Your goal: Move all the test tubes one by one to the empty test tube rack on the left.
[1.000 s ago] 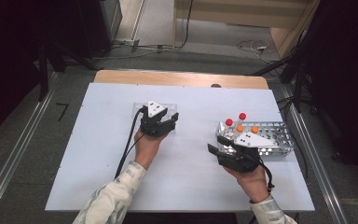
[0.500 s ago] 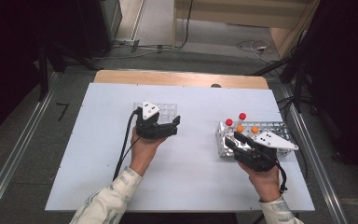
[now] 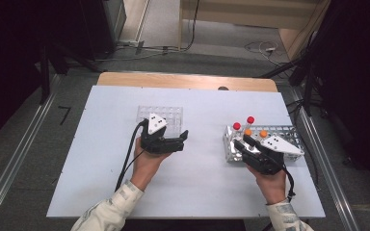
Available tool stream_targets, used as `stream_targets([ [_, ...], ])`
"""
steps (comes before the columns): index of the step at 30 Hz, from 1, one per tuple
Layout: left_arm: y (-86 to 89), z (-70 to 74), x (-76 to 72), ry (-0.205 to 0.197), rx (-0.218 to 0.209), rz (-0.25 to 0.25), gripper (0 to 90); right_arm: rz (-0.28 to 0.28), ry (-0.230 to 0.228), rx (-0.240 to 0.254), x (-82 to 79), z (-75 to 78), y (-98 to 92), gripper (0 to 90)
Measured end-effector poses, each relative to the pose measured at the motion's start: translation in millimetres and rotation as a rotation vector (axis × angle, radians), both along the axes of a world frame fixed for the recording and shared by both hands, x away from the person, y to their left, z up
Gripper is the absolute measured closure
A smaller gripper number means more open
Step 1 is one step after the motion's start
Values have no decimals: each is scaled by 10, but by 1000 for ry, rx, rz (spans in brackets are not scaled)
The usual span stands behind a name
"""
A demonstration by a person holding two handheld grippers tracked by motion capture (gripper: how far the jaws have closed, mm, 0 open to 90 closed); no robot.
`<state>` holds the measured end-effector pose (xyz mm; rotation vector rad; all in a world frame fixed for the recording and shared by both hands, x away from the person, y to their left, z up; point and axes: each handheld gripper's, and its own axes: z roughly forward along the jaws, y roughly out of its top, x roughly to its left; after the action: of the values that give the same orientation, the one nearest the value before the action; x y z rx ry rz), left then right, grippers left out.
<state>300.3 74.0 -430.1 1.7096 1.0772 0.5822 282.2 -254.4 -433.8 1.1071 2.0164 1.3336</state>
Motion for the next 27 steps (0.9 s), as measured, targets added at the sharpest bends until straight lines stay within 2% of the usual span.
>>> stream_targets([
  [12,-42,-3,-40,2,-6,-24,124,-19,33,4,79,-114,-9,640],
  [17,-52,-13,-44,6,-3,-31,124,-23,49,-8,84,-162,17,718],
  [24,-70,-27,-47,16,-4,-39,123,-26,45,-11,79,-149,9,731],
  [27,-73,-28,-46,16,-2,-43,123,-26,31,-9,69,-91,0,732],
])
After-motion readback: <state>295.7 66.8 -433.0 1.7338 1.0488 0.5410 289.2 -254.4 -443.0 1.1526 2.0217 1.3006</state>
